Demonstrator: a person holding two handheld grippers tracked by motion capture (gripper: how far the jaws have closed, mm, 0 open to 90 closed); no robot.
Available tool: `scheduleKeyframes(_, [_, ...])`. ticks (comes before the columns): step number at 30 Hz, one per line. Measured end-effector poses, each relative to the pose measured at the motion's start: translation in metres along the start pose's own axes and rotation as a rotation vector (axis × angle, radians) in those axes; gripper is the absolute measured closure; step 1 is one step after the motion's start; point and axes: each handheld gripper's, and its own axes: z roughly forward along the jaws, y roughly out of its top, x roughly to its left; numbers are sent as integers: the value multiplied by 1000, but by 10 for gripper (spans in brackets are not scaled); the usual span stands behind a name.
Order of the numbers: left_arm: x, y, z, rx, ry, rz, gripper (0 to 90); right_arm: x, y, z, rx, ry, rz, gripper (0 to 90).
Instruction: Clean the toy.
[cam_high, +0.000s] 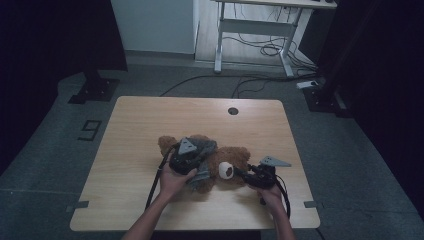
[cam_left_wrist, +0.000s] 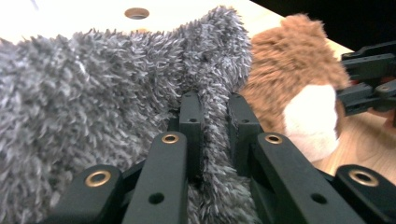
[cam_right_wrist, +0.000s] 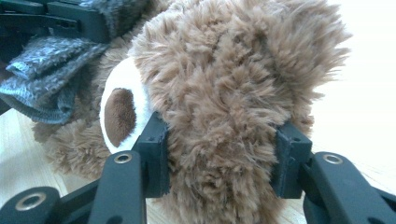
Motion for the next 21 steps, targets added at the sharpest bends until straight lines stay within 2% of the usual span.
scheduleKeyframes(2, [4,-2,-4,-5,9,-6,791,0,0,0,0,0,1,497])
scheduleKeyframes(3, [12,-6,-11,-14,25,-24,791,0,0,0,-1,1,3,497])
scheduleKeyframes(4, [12,-6,-11,-14,25,-24,791,0,0,0,-1,1,3,497])
scheduleKeyframes(6, [22,-11,-18,-23,34,-48,791,0,0,0,-1,2,6,497])
scheduleKeyframes(7, [32,-17,-23,-26,50,-73,791,0,0,0,-2,2,8,497])
scheduleKeyframes(8, [32,-17,-23,-26,50,-73,791,0,0,0,-2,2,8,497])
scheduleKeyframes(9, [44,-23,-27,-18,67,-107,791,-1,-1,0,-4,3,13,497])
scheduleKeyframes(10, [44,-23,-27,-18,67,-107,790,-1,-1,0,-4,3,13,497])
scheduleKeyframes(11, [54,-31,-28,-10,74,-143,790,-1,-1,0,-6,4,15,497])
scheduleKeyframes(13, [62,-39,-27,2,93,-161,790,-1,-1,0,-8,5,17,497])
scheduleKeyframes(14, [62,-39,-27,2,93,-161,791,-1,-1,0,-8,5,17,497])
scheduleKeyframes(17, [72,-51,-30,9,100,-206,790,-1,-1,0,-9,5,20,497])
scheduleKeyframes(21, [69,-47,-35,-6,97,-218,793,-1,-1,0,-10,5,21,498])
